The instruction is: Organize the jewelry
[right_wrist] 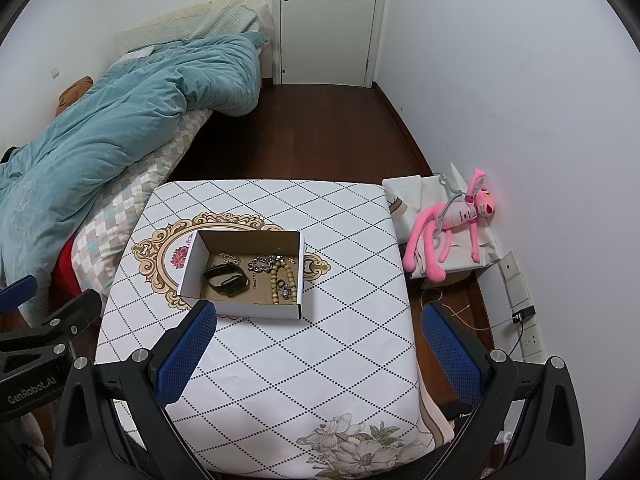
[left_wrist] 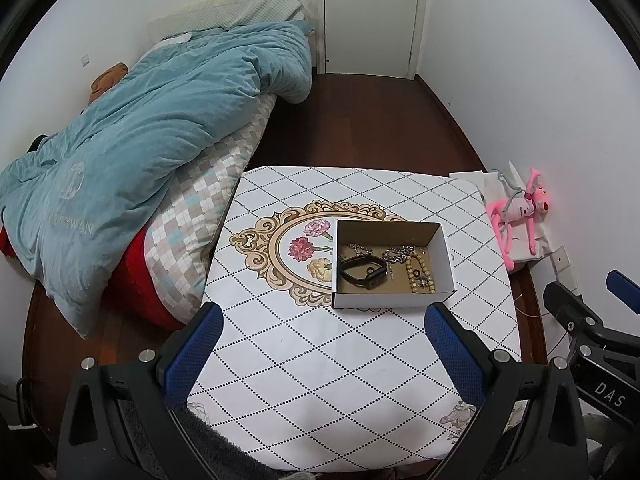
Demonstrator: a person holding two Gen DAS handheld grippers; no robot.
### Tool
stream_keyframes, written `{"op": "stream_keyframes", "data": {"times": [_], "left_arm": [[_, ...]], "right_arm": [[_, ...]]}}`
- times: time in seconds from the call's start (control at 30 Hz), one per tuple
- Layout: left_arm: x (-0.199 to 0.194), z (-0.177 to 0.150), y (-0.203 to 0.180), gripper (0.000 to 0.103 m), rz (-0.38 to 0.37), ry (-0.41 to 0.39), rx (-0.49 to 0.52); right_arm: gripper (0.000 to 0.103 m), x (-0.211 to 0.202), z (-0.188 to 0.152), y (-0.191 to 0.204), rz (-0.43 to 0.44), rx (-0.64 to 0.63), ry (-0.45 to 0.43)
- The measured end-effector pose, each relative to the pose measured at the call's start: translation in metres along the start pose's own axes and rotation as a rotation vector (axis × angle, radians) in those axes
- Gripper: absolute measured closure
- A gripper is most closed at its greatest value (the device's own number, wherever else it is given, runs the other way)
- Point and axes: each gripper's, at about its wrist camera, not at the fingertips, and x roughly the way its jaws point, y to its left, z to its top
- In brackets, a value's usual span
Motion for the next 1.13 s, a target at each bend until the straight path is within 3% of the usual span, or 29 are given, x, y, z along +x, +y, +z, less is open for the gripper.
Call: {"op": "stream_keyframes", "data": {"times": [1.13], "left_arm": [[0.0051, -0.0011, -0.0026, 0.000, -0.012, 0.008, -0.005]], "right_arm": [[0.000, 0.0070, -0.0020, -0.0016, -0.010, 0.005, 0.021]]}}
